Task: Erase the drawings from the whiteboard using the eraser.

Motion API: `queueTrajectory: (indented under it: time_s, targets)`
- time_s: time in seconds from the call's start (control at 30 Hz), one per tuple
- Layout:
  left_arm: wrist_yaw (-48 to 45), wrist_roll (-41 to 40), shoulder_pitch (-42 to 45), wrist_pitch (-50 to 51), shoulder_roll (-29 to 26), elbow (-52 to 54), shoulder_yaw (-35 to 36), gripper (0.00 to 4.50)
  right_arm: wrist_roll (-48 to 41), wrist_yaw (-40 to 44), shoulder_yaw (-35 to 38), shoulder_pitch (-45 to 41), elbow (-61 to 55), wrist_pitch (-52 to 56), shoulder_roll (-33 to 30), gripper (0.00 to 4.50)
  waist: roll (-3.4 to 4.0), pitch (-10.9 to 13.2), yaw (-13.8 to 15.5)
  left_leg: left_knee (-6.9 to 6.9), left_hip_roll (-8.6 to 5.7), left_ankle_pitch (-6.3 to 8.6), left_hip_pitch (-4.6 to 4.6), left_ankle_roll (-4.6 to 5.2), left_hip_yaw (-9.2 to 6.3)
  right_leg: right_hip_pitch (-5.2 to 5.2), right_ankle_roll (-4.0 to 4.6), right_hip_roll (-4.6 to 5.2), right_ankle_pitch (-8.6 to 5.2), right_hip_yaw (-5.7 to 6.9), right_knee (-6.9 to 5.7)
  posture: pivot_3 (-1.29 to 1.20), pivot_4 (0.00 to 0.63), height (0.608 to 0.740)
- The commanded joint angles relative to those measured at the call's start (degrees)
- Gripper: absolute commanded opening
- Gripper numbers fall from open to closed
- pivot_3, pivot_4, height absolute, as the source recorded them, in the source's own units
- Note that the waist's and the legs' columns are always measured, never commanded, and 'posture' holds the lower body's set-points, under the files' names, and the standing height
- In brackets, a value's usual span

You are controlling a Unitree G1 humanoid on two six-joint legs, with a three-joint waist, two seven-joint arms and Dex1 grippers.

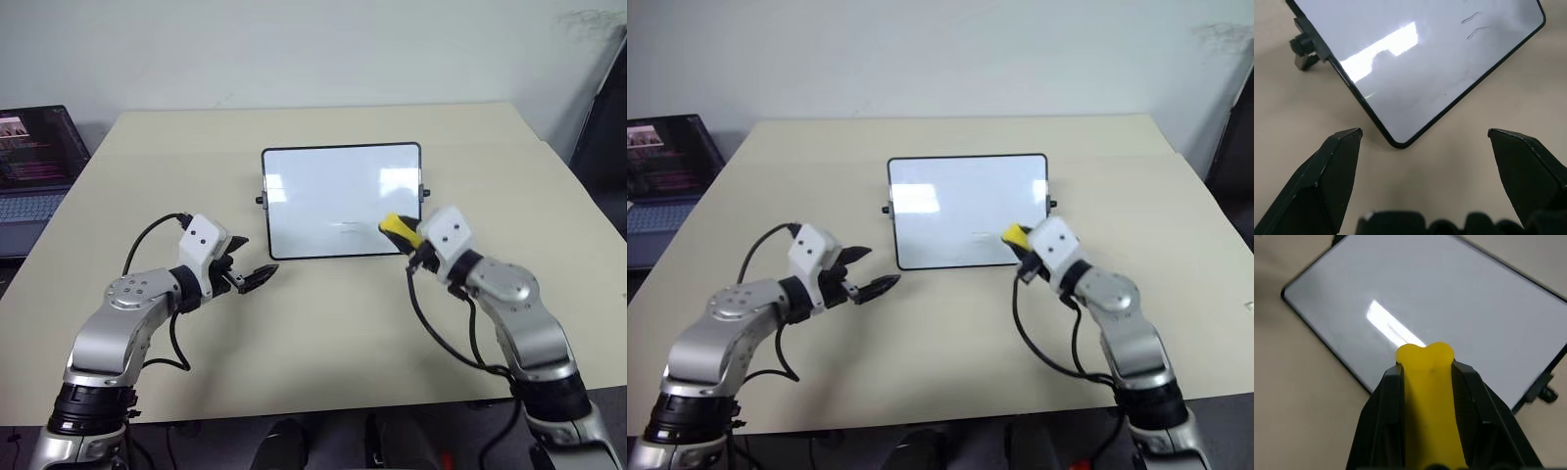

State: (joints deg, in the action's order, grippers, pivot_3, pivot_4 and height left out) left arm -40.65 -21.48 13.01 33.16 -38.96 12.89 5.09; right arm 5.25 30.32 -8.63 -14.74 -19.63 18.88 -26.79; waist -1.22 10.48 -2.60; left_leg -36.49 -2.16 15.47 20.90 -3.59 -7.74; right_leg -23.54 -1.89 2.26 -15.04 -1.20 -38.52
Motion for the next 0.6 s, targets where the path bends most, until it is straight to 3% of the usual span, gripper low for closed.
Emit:
queueTrajectory:
  time_s: [0.03,0.23,0.6]
  targets:
    - [-0.2,-0.7,-1.1,-1.7,0.2,1.3,2.4,4.50,3.6,-2.7,-1.9,1.5,-1.5,-5.5,0.3,0.98,-0.01,0.0,0.0,0.00,0.01,0.00,-0.02,0.00,0.01,0.01,-0.02,-0.01,-0.02,-0.01,0.00,0.00,0.150,0.740]
    - [-0.5,-0.3,-0.5,-2.0,0.3,0.5,1.5,4.50,5.8,-7.8,-4.4,-5.1,5.8,-9.8,7.0,0.98,-0.03,0.0,0.0,-0.08,0.00,-0.02,-0.05,-0.03,-0.01,0.07,-0.07,-0.05,-0.05,0.01,-0.02,0.00,0.150,0.740]
    - [-1.8,0.5,1.8,-2.0,-0.2,-0.4,-0.1,4.50,11.2,-20.7,-4.1,-24.8,40.9,-25.7,12.6,0.98,-0.03,0.0,0.5,-0.10,-0.04,-0.02,-0.02,-0.03,-0.04,0.08,0.15,-0.10,0.08,0.07,-0.04,0.00,0.150,0.740]
